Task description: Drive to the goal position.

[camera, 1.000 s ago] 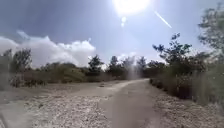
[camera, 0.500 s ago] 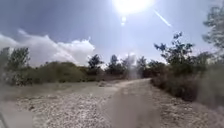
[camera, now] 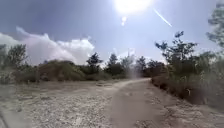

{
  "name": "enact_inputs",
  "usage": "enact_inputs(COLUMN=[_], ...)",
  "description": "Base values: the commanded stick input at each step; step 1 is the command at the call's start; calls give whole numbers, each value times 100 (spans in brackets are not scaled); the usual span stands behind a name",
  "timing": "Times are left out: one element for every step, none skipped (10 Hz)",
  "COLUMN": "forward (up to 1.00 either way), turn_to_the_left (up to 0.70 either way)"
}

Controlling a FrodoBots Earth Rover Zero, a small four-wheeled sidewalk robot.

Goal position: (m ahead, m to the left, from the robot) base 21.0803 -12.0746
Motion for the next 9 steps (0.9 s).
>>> enact_inputs(forward=[45,45,45,45,45,45,45,45,45], turn_to_the_left=[2,2,2,2,2,2,2,2,2])
